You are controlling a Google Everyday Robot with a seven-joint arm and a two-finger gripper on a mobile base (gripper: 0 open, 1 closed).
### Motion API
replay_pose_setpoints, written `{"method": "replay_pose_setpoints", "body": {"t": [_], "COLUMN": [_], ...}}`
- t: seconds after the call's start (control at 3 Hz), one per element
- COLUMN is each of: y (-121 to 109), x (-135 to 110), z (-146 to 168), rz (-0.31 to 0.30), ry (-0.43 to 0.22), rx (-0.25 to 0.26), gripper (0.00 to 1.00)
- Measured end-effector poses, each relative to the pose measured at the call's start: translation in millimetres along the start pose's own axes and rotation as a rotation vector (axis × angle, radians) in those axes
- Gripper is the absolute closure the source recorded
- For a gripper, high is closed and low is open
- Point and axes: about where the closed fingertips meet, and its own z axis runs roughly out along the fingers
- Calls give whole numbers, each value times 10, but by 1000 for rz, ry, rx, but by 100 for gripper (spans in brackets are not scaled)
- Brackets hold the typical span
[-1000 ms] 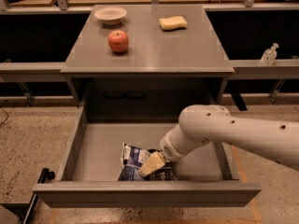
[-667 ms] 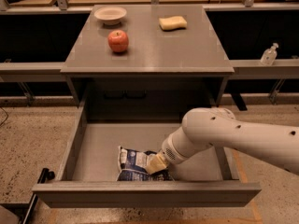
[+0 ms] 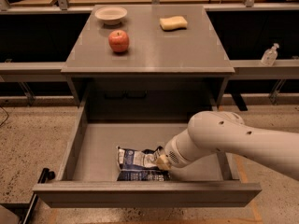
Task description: Pick blue chip bag from top drawer and place on counter
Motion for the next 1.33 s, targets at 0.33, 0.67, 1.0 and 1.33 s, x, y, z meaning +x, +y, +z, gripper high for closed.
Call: {"method": "replay_pose_setpoints", "body": {"t": [0.33, 0.67, 1.0, 1.33], "y": [20, 37, -17, -186], "x": [-45, -226, -524, -836], "z": [-84, -357, -797, -1259], "rz": [18, 18, -24, -70], "ry": [-38, -102, -192, -279], "rx": [-30, -89, -156, -204], "gripper": [100, 100, 100, 100]}}
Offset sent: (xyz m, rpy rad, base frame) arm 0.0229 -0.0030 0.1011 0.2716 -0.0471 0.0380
